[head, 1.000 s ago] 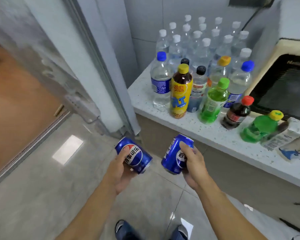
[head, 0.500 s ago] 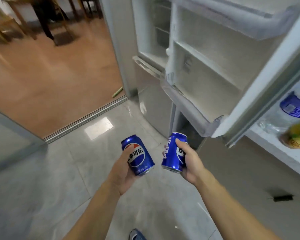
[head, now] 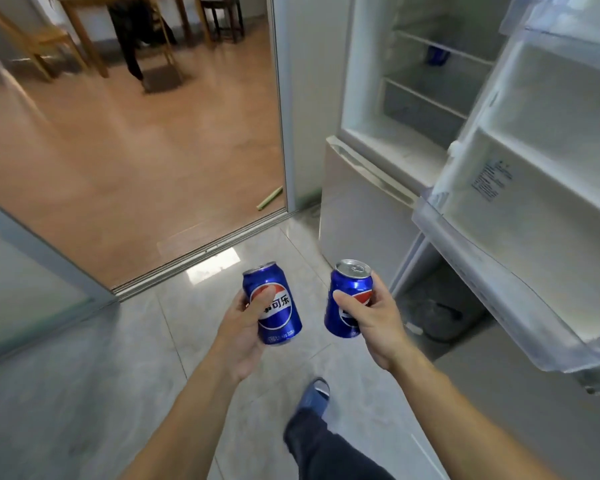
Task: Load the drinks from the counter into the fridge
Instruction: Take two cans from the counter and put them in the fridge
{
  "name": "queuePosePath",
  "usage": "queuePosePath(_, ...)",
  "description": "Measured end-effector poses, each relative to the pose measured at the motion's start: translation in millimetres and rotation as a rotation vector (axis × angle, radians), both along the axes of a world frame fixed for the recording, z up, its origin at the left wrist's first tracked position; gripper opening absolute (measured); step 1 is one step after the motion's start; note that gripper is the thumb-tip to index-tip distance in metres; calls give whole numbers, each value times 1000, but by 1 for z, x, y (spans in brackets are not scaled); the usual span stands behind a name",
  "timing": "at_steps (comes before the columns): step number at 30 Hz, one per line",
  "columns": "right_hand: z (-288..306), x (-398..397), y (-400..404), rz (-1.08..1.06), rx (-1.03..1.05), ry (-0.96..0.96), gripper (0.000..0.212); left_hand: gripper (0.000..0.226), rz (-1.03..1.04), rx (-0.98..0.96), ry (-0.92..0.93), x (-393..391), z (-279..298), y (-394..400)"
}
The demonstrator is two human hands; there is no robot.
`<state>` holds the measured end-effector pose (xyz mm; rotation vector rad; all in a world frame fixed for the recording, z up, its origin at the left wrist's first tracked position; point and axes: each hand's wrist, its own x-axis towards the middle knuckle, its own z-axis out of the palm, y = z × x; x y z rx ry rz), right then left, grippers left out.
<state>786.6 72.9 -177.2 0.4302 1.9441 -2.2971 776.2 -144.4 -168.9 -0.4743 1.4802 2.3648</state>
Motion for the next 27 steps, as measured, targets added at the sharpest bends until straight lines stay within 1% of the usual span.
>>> queuePosePath(1,-1,-19,-5,0,6,2,56,49,-3,-18,2,-19,0,-4)
queuePosePath(3,-1,-60,-15,-10,-3,7,51,58,-12,-54,-1,-60,2,-10)
queuePosePath(5,2,-103,-23,-33,-25,11,53,62,-15,-72,-22,-104,9,-13)
queuePosePath(9,13,-184,-29,-109,-61,3,57,62,-70,-100,-64,-192,23,-12)
queuePosePath(12,22,-235,-23,-155,-40,0,60,50,-129,-77,-72,-257,29,-4)
queuePosePath(14,27,-262,-16,-186,-26,-11,51,47,-184,-61,-79,-293,32,4)
queuePosePath(16,28,-288,-7,-229,-8,-18,42,55,-238,-27,-73,-330,32,14)
queuePosePath(17,29,-299,-3,-259,6,-26,38,57,-269,-23,-69,-348,32,21)
queuePosePath(19,32,-322,8,-347,27,-36,36,51,-340,-19,-44,-387,33,36)
queuePosePath(21,35,-346,20,-434,54,-21,38,41,-417,-26,-17,-426,36,53)
queuePosePath(22,37,-357,25,-481,78,-4,41,41,-458,-26,1,-445,39,61)
queuePosePath(27,55,-412,43,-712,206,68,48,63,-664,-49,148,-530,65,86)
